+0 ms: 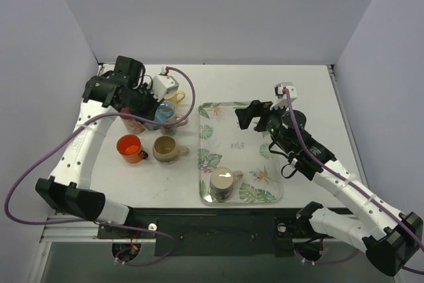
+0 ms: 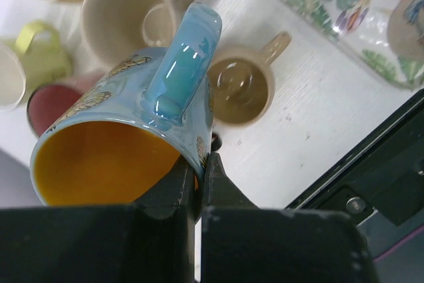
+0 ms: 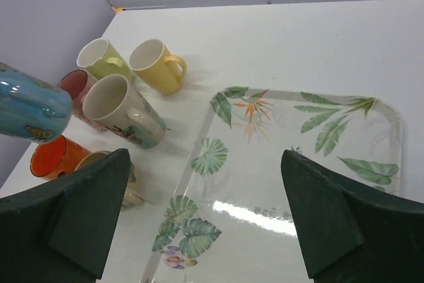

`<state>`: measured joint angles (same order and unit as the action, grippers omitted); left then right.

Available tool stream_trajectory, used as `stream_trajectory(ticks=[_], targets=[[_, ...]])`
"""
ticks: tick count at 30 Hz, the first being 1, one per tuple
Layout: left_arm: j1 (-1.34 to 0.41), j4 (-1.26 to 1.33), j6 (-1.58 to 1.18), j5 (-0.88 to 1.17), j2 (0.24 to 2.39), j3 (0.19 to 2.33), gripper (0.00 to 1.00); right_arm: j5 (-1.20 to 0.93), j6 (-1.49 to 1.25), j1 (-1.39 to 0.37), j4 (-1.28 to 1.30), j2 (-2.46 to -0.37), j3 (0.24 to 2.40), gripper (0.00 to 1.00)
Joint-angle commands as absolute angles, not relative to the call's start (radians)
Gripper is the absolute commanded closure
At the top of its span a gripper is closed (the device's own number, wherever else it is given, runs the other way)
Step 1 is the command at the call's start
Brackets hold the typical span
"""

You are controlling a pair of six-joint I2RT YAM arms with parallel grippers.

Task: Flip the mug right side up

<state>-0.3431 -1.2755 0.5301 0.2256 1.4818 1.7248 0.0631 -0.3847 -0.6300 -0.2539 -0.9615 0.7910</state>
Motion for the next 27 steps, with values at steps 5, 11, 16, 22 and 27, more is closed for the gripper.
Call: stream_trajectory(ticks=[5,11,16,22,27], targets=[[-0.259,-1.546,0.684,0.201,1.171,1.525,1.0,0.161,-0.394,-0.64,-0.252,-0.951,0.813,0.07],[-0.229,-1.513,0.764,0.181,1.037,1.263,1.0,0.219,-0.443,-0.644,-0.164,-0.959,0.833,0.07],[-0.186,-1.509,0.824,0.167,1.002,1.146,1.0,0.232,-0.457,-0.646,-0.179,-0.91,0.796,0.07],[-0.123,-1.375,0.833,0.122,0.973,1.013,1.0,0.282,-0.46,-0.646,-0.201,-0.841,0.73,0.07],[-0.092,-1.27,0.865,0.113,0.963,0.881,1.0,0.406,-0.509,-0.646,-0.098,-0.833,0.748,0.05]])
